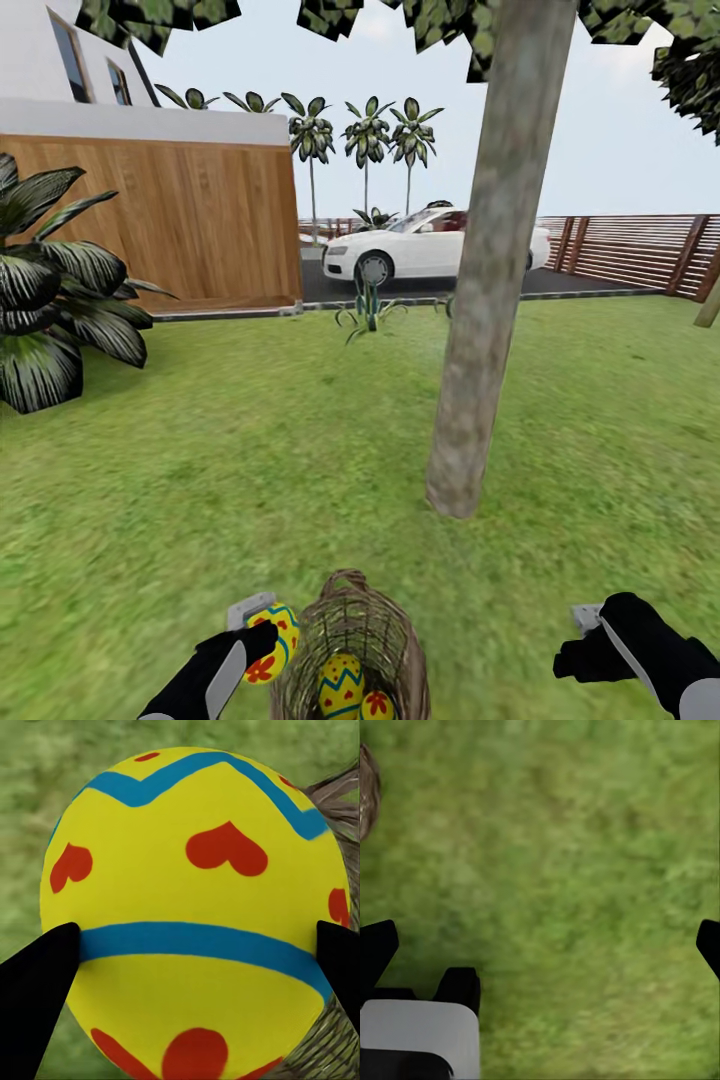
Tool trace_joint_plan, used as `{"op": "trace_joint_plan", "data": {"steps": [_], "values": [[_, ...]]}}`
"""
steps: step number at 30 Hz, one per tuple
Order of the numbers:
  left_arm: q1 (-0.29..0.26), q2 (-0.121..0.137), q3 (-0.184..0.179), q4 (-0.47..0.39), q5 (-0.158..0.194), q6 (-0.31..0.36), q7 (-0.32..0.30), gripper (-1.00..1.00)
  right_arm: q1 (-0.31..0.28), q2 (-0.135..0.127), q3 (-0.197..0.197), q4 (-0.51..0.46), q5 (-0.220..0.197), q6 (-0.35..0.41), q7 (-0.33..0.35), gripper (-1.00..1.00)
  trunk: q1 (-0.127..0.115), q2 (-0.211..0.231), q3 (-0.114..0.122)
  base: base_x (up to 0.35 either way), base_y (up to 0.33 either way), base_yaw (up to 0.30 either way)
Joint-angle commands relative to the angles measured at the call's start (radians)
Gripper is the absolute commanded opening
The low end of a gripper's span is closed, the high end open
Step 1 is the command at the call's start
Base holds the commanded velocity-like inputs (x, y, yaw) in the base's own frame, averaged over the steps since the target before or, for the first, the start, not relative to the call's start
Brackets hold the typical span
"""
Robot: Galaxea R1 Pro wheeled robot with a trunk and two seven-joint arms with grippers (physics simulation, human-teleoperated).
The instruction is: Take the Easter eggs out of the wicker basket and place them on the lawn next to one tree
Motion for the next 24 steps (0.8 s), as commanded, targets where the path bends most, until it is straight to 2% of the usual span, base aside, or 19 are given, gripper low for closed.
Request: {"op": "trace_joint_plan", "data": {"steps": [1,13,15,16,19,24], "values": [[0.0,-0.001,0.002,-0.002,0.01,0.005,0.004,-1.0,-0.001,-0.001,0.006,-0.002,0.0,0.004,0.003,1.0,-0.004,0.007,0.002,0.0,0.279,0.0],[0.0,0.012,0.003,-0.01,0.01,0.016,0.001,-1.0,-0.001,-0.002,0.005,-0.003,0.001,0.004,0.003,1.0,-0.05,0.091,0.04,0.0,0.284,0.0],[0.0,0.027,0.004,-0.013,0.011,0.02,0.0,-1.0,-0.001,-0.003,0.004,-0.003,0.001,0.004,0.003,1.0,-0.058,0.105,0.046,0.0,0.284,0.0],[0.0,0.037,0.004,-0.015,0.012,0.027,-0.008,-1.0,-0.001,-0.003,0.004,-0.003,0.001,0.004,0.003,1.0,-0.061,0.112,0.049,0.0,0.284,0.0],[0.0,0.046,0.004,-0.016,0.012,0.05,-0.06,-1.0,-0.001,-0.003,0.004,-0.003,0.001,0.004,0.003,1.0,-0.073,0.133,0.059,0.0,0.284,0.0],[0.0,0.053,0.005,-0.016,0.01,0.056,-0.069,-1.0,-0.001,-0.003,0.003,-0.003,0.001,0.004,0.005,1.0,-0.092,0.168,0.074,0.0,0.285,0.0]]}}
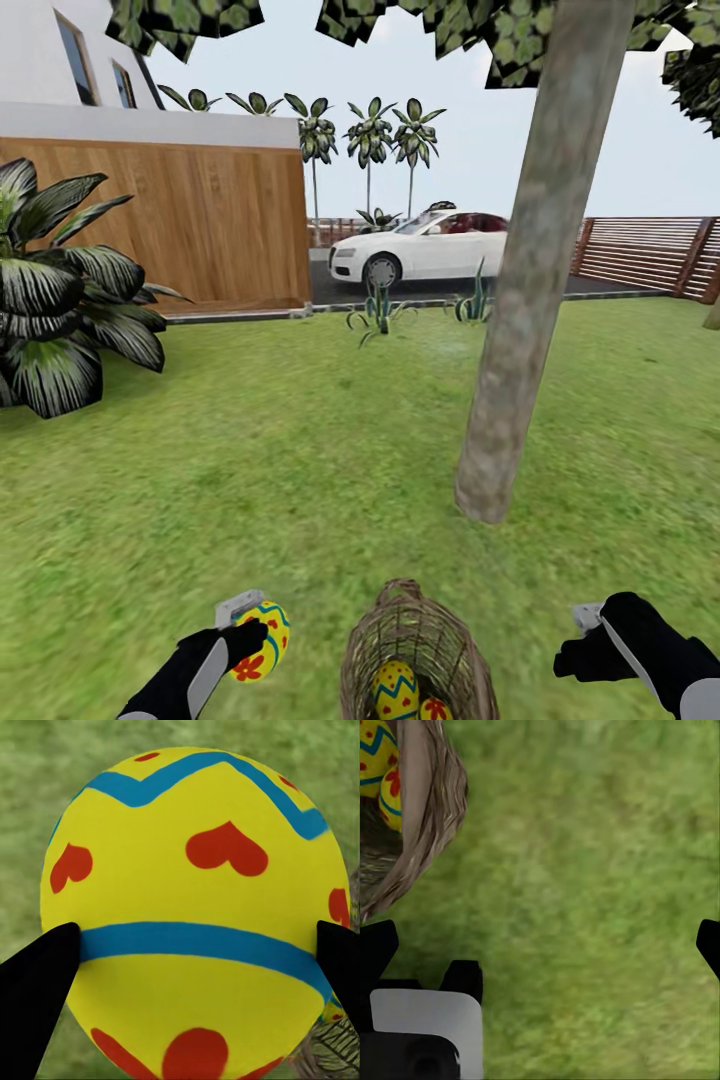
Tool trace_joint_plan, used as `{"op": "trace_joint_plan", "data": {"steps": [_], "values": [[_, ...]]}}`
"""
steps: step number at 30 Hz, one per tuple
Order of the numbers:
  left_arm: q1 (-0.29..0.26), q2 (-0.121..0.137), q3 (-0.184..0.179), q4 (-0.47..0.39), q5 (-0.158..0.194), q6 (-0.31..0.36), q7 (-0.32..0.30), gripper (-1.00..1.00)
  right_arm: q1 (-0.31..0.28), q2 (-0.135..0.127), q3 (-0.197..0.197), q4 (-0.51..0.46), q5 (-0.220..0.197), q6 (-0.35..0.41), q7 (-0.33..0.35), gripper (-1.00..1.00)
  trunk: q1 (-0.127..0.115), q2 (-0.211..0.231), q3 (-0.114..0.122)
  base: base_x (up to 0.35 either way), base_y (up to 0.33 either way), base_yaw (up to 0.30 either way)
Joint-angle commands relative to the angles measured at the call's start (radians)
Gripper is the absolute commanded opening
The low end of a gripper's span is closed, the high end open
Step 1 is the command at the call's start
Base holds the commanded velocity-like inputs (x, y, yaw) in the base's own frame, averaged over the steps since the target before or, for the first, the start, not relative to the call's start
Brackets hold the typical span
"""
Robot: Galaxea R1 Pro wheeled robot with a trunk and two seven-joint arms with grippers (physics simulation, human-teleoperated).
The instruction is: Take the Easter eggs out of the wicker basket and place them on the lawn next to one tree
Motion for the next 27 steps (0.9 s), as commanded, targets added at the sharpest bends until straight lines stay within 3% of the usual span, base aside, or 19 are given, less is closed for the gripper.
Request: {"op": "trace_joint_plan", "data": {"steps": [1,13,17,19,20,21,22,27], "values": [[0.0,0.003,0.003,-0.003,0.011,0.006,0.004,-1.0,-0.001,-0.001,0.006,-0.002,0.001,0.004,0.003,1.0,-0.004,0.007,0.002,0.0,0.285,0.0],[0.0,0.018,0.003,-0.003,0.012,0.007,0.003,-1.0,-0.001,-0.004,0.004,-0.007,0.0,0.004,0.004,1.0,-0.05,0.091,0.04,0.0,0.285,0.0],[0.0,0.021,0.003,-0.005,0.012,0.007,0.003,-1.0,-0.001,-0.021,-0.001,-0.012,-0.001,0.003,0.004,1.0,-0.065,0.119,0.052,0.0,0.285,0.0],[0.0,0.039,0.003,-0.012,0.012,0.01,0.002,-1.0,-0.001,-0.072,-0.002,-0.012,-0.007,0.001,0.009,1.0,-0.073,0.133,0.058,0.0,0.285,0.0],[0.0,0.05,0.003,-0.016,0.013,0.022,0.002,-1.0,-0.001,-0.113,-0.003,-0.012,-0.016,0.001,0.021,1.0,-0.077,0.14,0.062,0.0,0.285,0.0],[0.0,0.059,0.003,-0.032,0.013,0.055,0.002,-1.0,-0.001,-0.163,-0.003,-0.012,-0.04,0.002,0.068,1.0,-0.081,0.147,0.065,0.0,0.285,0.0],[0.0,0.063,0.003,-0.046,0.014,0.079,0.002,-1.0,-0.001,-0.186,-0.002,-0.011,-0.057,0.002,0.112,1.0,-0.084,0.154,0.068,0.0,0.285,0.0],[0.0,0.064,0.003,-0.055,0.014,0.096,0.003,-1.0,-0.001,-0.202,-0.001,-0.011,-0.065,0.001,0.14,1.0,-0.104,0.189,0.084,0.0,0.285,0.0]]}}
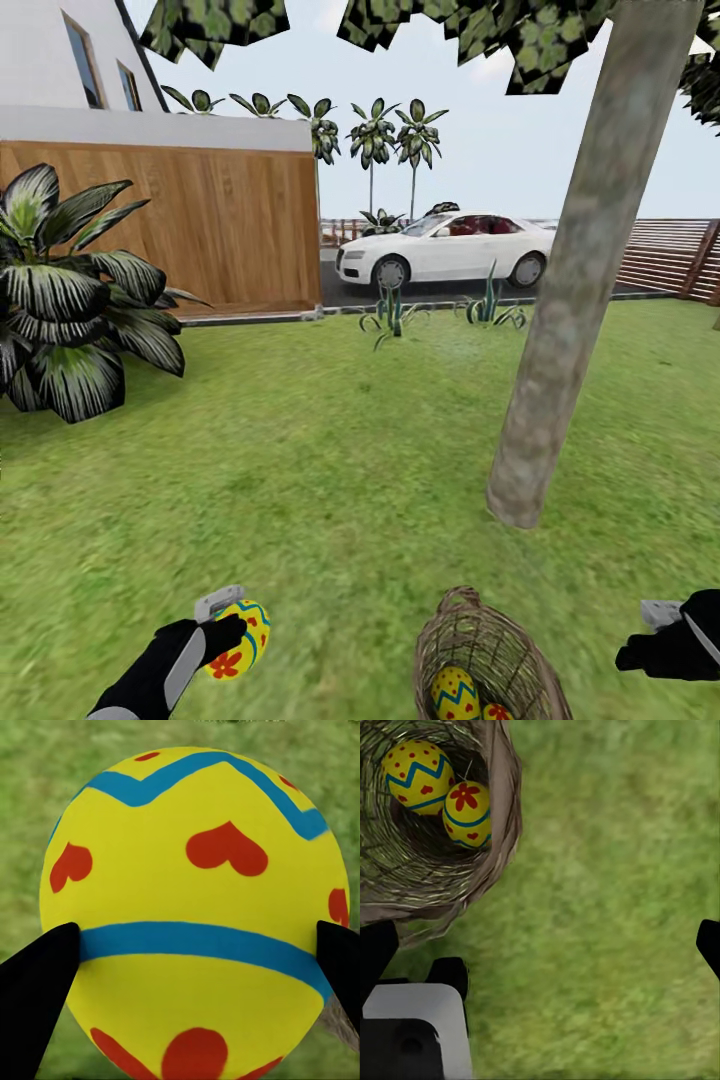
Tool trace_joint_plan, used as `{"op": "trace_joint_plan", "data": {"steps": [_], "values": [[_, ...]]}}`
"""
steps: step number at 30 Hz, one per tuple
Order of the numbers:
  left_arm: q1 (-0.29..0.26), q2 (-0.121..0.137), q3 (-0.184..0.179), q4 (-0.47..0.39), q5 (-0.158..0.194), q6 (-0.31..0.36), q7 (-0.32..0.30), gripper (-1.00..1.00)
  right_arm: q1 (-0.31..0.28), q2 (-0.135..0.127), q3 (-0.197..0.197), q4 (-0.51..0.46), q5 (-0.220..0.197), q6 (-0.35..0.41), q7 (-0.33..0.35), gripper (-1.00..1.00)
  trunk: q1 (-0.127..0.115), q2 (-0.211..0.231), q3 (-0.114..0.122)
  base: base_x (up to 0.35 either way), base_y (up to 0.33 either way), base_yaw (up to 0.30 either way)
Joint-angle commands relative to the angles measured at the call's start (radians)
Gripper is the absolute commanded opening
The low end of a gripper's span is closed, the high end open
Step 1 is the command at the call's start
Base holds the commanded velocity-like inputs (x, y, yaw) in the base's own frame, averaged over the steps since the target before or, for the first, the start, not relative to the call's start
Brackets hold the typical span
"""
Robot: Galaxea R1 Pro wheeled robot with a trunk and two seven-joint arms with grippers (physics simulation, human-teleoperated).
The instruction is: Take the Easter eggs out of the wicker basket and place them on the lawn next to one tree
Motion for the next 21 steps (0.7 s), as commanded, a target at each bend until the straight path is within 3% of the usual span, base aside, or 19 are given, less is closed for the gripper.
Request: {"op": "trace_joint_plan", "data": {"steps": [1,14,21], "values": [[0.0,-0.001,0.0,-0.002,0.01,0.006,0.006,-1.0,-0.001,-0.001,0.007,-0.001,-0.005,0.005,0.0,1.0,-0.004,0.006,0.002,0.0,0.285,0.0],[0.0,-0.003,0.0,-0.001,0.011,0.006,0.006,-1.0,-0.001,-0.005,0.005,-0.003,-0.004,0.006,0.0,1.0,-0.054,0.097,0.043,0.0,0.284,0.0],[0.0,-0.002,0.0,0.002,0.011,0.004,0.006,-1.0,-0.001,0.001,0.006,-0.001,-0.004,0.007,-0.015,1.0,-0.081,0.146,0.065,0.0,0.161,0.0]]}}
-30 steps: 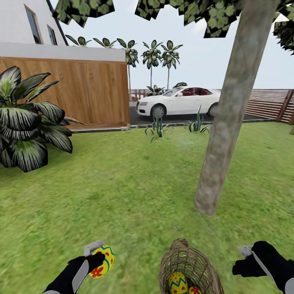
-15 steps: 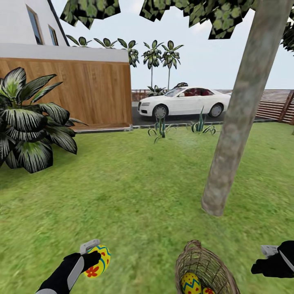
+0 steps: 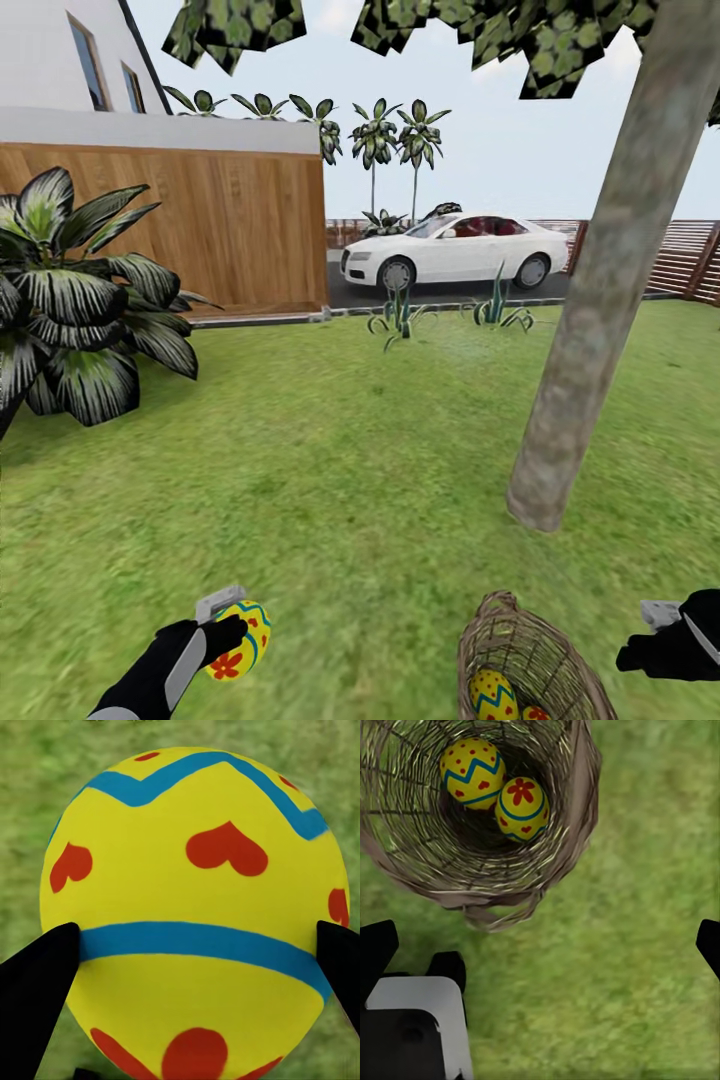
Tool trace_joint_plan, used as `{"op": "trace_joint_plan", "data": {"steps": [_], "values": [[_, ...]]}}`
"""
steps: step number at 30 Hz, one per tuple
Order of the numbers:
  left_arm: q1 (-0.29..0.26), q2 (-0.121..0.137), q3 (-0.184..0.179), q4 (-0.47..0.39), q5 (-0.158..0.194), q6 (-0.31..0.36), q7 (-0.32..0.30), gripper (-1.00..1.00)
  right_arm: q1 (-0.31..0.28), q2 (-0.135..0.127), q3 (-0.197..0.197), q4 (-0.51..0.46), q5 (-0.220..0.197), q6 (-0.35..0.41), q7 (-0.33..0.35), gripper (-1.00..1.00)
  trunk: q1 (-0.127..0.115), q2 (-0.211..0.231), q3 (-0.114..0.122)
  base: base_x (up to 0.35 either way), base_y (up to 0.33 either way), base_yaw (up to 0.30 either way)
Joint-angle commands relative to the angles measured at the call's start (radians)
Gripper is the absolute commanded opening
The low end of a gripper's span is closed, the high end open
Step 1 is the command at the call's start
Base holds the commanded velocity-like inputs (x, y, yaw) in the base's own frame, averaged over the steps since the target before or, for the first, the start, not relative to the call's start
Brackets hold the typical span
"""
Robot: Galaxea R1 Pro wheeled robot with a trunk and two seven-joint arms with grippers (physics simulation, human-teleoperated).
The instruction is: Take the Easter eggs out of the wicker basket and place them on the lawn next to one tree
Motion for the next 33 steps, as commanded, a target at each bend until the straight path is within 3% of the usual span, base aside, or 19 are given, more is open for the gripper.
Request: {"op": "trace_joint_plan", "data": {"steps": [1,11,23,33], "values": [[0.0,0.0,0.0,0.0,0.011,0.006,0.006,-1.0,-0.001,-0.001,0.006,-0.001,-0.005,0.004,-0.004,1.0,-0.004,0.006,0.002,0.0,0.144,0.0],[0.0,-0.004,-0.005,-0.001,0.01,-0.004,0.006,-1.0,-0.001,0.0,0.009,-0.001,-0.005,0.006,-0.008,1.0,-0.042,0.076,0.033,-0.001,0.072,0.0],[0.0,0.0,-0.001,0.0,0.011,-0.005,-0.037,-1.0,-0.001,0.0,0.009,-0.001,-0.005,0.008,-0.008,1.0,-0.088,0.16,0.071,-0.002,0.256,0.0],[0.0,-0.003,-0.003,-0.001,0.011,-0.024,-0.037,-1.0,-0.001,0.0,0.008,-0.001,-0.005,0.008,-0.007,1.0,-0.126,0.23,0.102,0.137,-0.02,0.0]]}}
